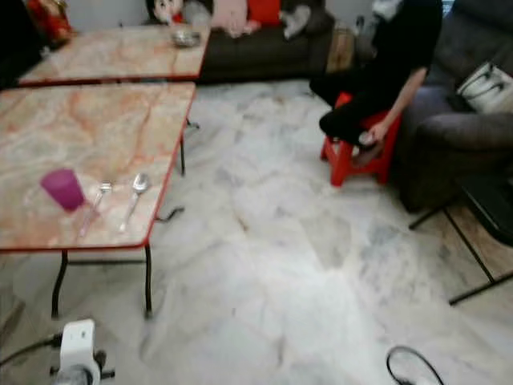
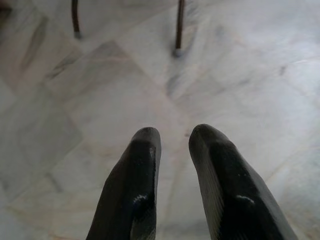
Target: Setting the table
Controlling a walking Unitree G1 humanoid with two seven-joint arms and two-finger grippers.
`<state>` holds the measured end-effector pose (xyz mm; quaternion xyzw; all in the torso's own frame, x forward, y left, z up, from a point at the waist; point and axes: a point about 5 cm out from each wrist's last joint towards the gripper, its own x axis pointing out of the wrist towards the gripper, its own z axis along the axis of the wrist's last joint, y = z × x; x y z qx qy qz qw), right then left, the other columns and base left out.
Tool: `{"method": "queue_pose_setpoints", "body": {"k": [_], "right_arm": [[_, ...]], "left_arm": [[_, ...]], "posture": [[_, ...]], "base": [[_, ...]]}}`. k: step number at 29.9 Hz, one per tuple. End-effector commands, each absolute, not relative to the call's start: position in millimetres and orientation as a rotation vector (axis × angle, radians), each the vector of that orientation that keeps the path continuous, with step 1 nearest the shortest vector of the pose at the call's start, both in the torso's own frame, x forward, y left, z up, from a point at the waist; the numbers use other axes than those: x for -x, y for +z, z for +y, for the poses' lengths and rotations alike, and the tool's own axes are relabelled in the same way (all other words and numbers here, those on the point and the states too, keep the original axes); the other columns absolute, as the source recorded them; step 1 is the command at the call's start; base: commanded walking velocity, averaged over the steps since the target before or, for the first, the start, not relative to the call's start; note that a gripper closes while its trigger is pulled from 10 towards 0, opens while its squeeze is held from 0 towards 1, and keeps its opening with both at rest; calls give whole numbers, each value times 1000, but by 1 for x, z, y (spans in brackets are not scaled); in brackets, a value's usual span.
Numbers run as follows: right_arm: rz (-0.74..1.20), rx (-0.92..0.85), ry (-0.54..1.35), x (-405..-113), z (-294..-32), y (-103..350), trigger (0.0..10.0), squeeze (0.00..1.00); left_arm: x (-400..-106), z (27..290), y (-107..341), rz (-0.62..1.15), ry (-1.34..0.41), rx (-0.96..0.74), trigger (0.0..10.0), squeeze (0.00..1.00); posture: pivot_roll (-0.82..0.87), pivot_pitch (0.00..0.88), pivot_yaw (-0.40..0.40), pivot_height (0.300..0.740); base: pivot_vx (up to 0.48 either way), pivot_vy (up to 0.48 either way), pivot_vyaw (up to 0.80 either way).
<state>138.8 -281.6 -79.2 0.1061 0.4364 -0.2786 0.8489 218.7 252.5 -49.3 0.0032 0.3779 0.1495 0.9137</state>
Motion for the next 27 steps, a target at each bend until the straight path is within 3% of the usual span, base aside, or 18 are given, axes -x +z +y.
{"method": "queue_pose_setpoints", "body": {"k": [1, 15, 27], "right_arm": [[925, -235, -583, -138, -278, -81, 10000, 0], [925, -234, -583, -138, -278, -81, 10000, 0], [924, -234, -583, -139, -278, -81, 10000, 0]], "left_arm": [[-213, 258, -51, 799, 319, -27, 10000, 0], [-213, 258, -51, 798, 320, -26, 10000, 0], [-214, 258, -51, 796, 317, -34, 10000, 0]], "posture": [[2, 56, 41, 740], [1, 55, 41, 740], [-1, 52, 40, 740]], "base": [[0, 360, 0], [0, 350, 0], [0, 0, 0]]}}
